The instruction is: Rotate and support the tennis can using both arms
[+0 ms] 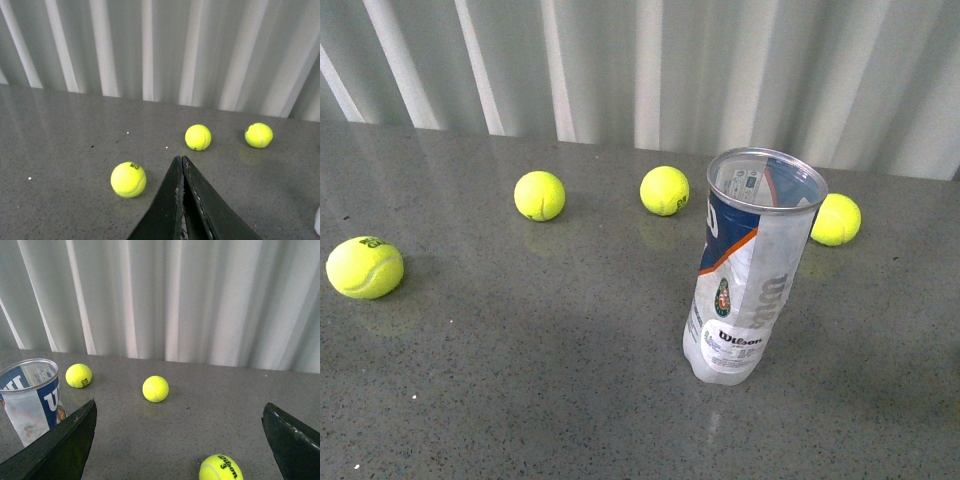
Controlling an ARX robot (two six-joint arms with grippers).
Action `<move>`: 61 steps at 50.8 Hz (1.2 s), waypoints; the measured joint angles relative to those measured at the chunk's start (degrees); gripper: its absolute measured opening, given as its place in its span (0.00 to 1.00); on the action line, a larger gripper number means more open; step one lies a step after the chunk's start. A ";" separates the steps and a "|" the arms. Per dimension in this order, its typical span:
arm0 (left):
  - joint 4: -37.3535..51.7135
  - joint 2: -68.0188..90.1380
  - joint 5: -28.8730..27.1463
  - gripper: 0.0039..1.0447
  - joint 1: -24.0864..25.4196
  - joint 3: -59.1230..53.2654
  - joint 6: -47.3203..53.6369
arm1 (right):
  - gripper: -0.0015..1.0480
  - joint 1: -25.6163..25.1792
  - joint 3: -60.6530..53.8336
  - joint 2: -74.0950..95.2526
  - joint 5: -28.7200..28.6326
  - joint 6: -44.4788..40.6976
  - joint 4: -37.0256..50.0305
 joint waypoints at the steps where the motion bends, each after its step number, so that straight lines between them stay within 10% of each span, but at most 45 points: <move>1: 0.02 -0.26 0.04 0.03 0.00 0.00 -0.07 | 0.93 0.00 0.00 0.00 0.00 0.00 0.00; 61: -29.05 -29.77 0.20 0.03 0.00 -0.02 -0.04 | 0.93 0.00 0.00 0.00 -0.02 0.02 0.00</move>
